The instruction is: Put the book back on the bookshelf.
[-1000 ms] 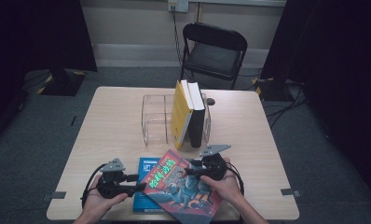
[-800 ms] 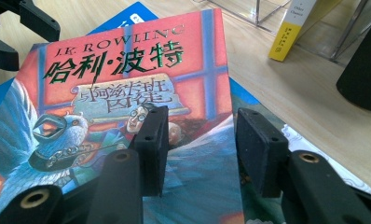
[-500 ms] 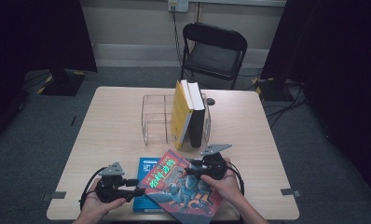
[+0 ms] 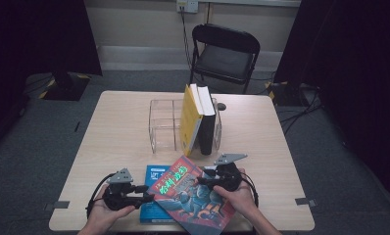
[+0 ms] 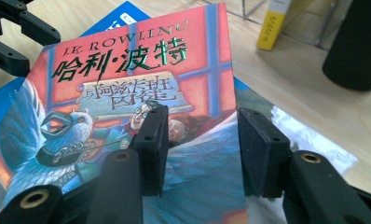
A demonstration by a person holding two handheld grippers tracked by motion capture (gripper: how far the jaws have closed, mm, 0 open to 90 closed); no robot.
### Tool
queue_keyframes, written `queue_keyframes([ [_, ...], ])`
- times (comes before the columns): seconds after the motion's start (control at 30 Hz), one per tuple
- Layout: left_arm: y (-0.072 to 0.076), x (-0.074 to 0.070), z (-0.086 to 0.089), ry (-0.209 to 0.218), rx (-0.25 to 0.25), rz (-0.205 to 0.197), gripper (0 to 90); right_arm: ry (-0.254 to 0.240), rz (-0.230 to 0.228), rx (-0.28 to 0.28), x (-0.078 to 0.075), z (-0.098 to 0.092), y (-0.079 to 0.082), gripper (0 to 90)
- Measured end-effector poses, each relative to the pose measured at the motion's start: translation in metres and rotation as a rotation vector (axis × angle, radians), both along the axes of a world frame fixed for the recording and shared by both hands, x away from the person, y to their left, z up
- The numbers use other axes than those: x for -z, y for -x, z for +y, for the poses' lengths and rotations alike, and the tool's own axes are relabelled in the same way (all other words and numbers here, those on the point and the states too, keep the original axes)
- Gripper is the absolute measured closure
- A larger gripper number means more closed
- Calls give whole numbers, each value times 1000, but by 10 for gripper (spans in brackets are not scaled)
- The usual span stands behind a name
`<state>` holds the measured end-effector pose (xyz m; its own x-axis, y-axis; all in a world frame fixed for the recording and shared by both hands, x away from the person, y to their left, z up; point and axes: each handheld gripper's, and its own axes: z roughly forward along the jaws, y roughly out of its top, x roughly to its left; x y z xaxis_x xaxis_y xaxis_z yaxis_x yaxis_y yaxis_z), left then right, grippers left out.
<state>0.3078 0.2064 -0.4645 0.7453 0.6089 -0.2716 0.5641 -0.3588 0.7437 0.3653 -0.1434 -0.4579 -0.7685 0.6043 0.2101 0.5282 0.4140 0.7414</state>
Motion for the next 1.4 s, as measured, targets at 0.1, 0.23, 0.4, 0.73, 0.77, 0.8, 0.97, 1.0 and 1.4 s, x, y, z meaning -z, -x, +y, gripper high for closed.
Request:
queue_keyframes([
  [0.1,-2,-1,-2,-6,-9,-2,562,0,21,10,-1,-3,0,546],
  [0.23,-5,-1,-5,-11,-27,-6,577,7,31,16,-1,-6,2,543],
  [0.4,-9,-2,-10,-19,-59,-9,586,17,18,35,-2,-9,7,534],
  [0.73,-17,-4,-18,-43,-79,-42,609,-7,6,28,1,-19,9,459],
  [0.77,-18,-4,-20,-42,-86,-42,614,-6,-4,30,2,-18,10,444],
  [0.8,-19,-4,-21,-42,-90,-46,625,-7,-9,33,2,-18,10,439],
  [0.97,-26,-3,-22,-29,-91,-28,626,-8,0,46,2,-22,11,431],
  [1.0,-27,-3,-23,-28,-95,-24,625,-5,0,45,2,-22,11,429],
  [1.4,-41,-5,-30,-34,-100,-10,627,15,18,62,1,-27,21,387],
])
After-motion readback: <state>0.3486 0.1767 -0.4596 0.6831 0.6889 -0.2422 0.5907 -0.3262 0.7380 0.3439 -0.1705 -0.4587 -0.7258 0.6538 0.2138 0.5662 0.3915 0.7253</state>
